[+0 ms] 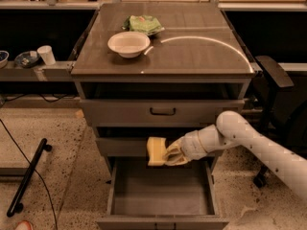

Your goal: Place sponge into bottom drawer

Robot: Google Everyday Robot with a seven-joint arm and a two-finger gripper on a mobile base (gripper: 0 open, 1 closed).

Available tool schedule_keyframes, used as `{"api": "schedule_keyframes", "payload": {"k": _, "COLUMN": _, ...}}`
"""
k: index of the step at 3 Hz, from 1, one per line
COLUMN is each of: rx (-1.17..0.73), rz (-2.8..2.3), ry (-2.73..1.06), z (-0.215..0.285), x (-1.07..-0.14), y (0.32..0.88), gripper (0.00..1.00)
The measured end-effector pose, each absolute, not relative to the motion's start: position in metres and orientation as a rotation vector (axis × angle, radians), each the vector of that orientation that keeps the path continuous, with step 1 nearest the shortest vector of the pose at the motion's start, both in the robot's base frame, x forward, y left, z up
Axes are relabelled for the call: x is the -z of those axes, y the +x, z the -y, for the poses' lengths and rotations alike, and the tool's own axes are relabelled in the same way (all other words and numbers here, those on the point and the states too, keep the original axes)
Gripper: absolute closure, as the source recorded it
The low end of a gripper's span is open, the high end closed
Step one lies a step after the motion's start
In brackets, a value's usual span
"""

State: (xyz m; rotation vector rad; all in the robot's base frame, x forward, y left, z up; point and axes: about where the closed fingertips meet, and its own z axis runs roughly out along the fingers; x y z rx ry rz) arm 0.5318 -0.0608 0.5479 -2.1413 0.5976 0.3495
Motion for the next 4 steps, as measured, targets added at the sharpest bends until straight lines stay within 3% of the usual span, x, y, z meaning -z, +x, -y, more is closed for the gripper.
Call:
{"api": "schedule_keyframes", "payload": {"k": 2, "rx": -0.507, "rz": -0.614, "ry": -2.089, "z": 0.083, "x": -0.358, "y": 0.498, "gripper": 1.0}}
{"api": "schedule_keyframes", "payload": {"k": 4, "rx": -0.471, "rz": -0.631, "ry": -2.068, "z": 0.077, "x": -0.324, "y": 0.517, "gripper": 1.0}}
